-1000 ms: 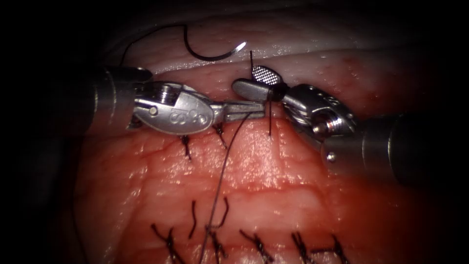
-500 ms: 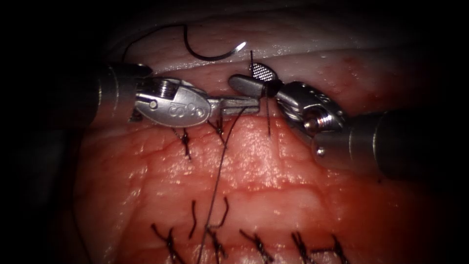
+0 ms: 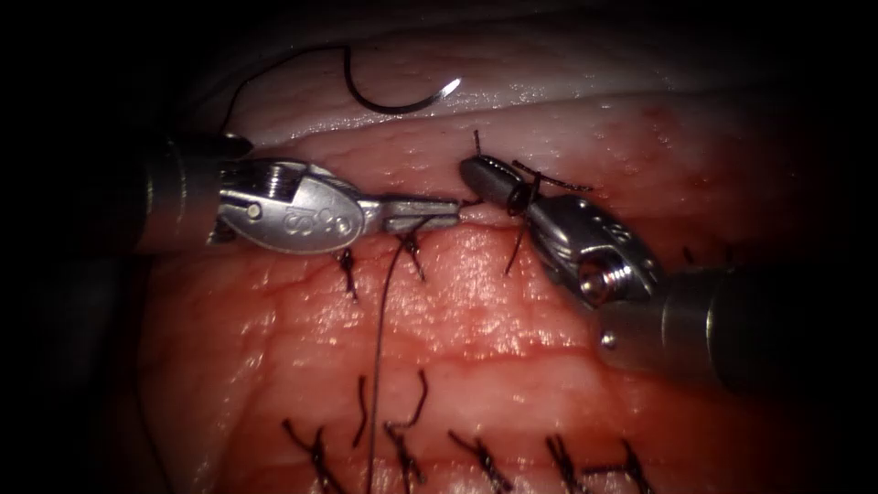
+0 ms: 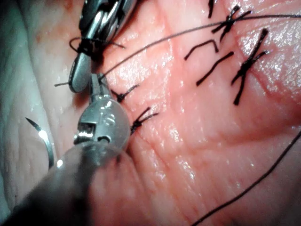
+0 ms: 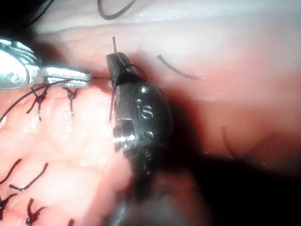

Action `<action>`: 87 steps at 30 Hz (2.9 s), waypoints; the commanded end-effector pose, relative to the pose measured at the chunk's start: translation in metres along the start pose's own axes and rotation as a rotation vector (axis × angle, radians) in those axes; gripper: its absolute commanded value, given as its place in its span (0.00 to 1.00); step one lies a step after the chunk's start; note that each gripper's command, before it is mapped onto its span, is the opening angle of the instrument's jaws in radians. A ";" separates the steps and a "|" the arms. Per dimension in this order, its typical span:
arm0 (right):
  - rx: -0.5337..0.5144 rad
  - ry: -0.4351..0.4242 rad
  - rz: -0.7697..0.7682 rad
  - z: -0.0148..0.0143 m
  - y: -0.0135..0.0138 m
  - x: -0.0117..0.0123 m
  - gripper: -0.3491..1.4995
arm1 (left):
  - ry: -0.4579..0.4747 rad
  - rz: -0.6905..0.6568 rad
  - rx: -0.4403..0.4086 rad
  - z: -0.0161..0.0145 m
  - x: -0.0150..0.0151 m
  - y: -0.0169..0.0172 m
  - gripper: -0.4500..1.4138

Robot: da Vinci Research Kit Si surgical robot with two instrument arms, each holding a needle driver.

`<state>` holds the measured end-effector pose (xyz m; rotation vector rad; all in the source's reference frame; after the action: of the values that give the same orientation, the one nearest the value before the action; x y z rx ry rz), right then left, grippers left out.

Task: Wound Closure
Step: Pick up tail end of suture with right end-effector, then pull down with right gripper and up with left holder to tighten knot

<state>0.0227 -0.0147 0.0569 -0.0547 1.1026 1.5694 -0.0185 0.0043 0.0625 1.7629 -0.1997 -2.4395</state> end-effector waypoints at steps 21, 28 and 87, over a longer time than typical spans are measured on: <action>-0.008 -0.090 -0.338 -0.0068 -0.0049 -0.0048 0.00 | -0.018 -0.037 0.087 -0.0003 0.0014 -0.0150 0.00; 0.002 -0.095 -0.338 -0.0072 -0.0050 -0.0048 0.00 | -0.030 -0.018 0.097 0.0007 -0.0014 -0.0143 0.00; 0.229 -0.074 -0.594 -0.0093 -0.0062 -0.0044 0.00 | -0.085 -0.061 0.287 0.0003 -0.0108 -0.0240 0.00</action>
<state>0.0236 -0.0244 0.0500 -0.1537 1.0724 0.9048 -0.0154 0.0293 0.0682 1.7925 -0.5358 -2.6464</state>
